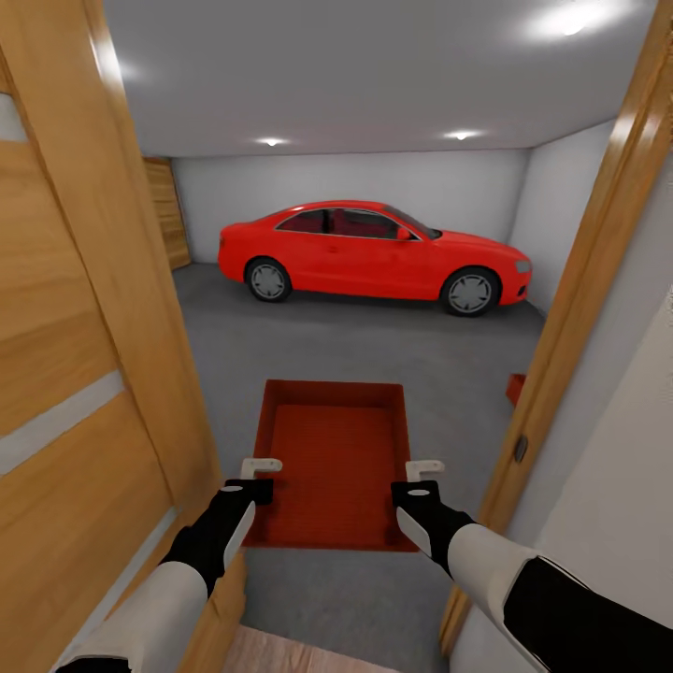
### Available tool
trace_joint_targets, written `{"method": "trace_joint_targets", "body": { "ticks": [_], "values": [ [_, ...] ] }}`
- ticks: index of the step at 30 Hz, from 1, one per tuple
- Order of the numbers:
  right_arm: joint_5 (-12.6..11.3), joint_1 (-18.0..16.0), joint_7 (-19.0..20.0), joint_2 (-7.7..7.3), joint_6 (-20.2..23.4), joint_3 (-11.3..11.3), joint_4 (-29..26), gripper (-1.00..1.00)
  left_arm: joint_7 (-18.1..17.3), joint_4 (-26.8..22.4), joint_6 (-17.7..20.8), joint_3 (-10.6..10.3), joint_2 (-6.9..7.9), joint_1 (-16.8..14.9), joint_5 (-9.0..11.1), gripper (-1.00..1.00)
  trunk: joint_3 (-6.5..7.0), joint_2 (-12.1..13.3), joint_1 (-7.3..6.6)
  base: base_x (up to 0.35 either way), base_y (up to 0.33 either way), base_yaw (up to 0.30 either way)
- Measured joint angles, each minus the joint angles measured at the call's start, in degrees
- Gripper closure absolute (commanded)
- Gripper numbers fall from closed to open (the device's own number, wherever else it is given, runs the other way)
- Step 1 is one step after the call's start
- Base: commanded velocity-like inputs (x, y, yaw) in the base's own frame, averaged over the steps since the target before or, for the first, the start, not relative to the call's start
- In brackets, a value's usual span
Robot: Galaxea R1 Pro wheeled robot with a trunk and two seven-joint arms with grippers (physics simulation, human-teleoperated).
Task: Move the two storage containers from the living room to the garage. In the garage, place one container on the floor and stack the other container on top of it (either order is fine).
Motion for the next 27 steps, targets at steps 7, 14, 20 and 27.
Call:
{"method": "trace_joint_targets", "body": {
  "ticks": [7,14,20,27],
  "values": [
    [0.0,0.0,0.0,0.0,0.0,0.01,0.01,1.0,0.0,0.03,-0.03,0.02,-0.01,0.0,0.0,1.0,0.0,0.0,0.0,0.142,0.117,-0.223],
    [0.01,0.0,0.0,-0.02,0.0,0.02,-0.02,1.0,0.01,0.03,-0.05,0.03,-0.02,0.0,0.0,1.0,0.0,0.0,0.0,0.142,0.117,-0.22],
    [0.01,0.0,0.0,0.0,0.0,0.01,0.01,1.0,0.0,0.03,-0.03,0.02,-0.01,0.0,0.0,1.0,0.0,0.0,0.0,0.142,0.117,-0.216],
    [0.01,-0.01,0.02,0.01,0.0,0.01,0.03,1.0,0.0,0.01,-0.01,0.02,0.0,0.01,0.0,1.0,0.0,0.0,0.0,0.142,0.117,-0.078]
  ]
}}
